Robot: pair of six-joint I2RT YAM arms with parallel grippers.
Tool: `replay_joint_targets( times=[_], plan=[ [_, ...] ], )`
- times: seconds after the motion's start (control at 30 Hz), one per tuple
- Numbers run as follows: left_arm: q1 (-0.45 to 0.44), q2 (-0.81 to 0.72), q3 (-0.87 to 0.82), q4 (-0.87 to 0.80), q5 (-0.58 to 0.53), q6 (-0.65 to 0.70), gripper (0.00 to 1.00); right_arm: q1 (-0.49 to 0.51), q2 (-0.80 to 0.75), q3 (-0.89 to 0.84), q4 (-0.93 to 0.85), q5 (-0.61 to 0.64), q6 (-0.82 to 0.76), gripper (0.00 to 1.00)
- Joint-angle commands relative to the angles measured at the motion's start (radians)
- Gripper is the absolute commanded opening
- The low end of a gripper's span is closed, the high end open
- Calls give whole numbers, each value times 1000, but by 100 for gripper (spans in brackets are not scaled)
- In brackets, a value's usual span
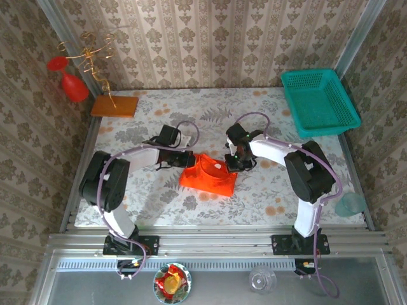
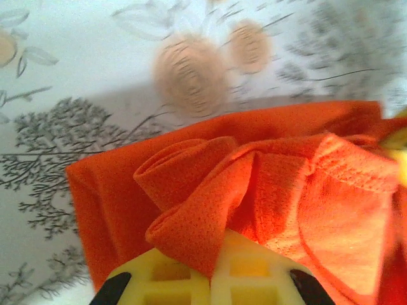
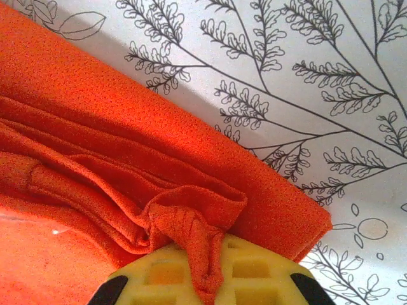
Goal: Fold the inside-out t-shirt
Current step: Move the T-shirt to the center of the table, then smooth out the T-shirt at the center of the table.
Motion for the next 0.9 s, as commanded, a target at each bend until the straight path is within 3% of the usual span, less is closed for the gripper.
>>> replay_joint_targets(
  times=[0.0, 0.3, 0.5, 0.7, 0.87],
  plan=[
    [31, 52, -2, -69, -59, -12, 0, -1, -27, -1, -69, 36, 2, 0],
    [56, 60, -48, -49, -59, 1, 0, -28, -146, 19, -59, 49, 66, 0],
    [63, 55, -54, -40, -53, 4, 0, -99, -37, 21, 37, -24, 91, 0],
    [69, 37, -67, -26, -42, 1, 0, -110, 105, 37, 131, -123, 92, 0],
    [77, -29, -77, -16, -43, -16, 0, -110, 135, 35, 114, -102, 96, 0]
  ],
)
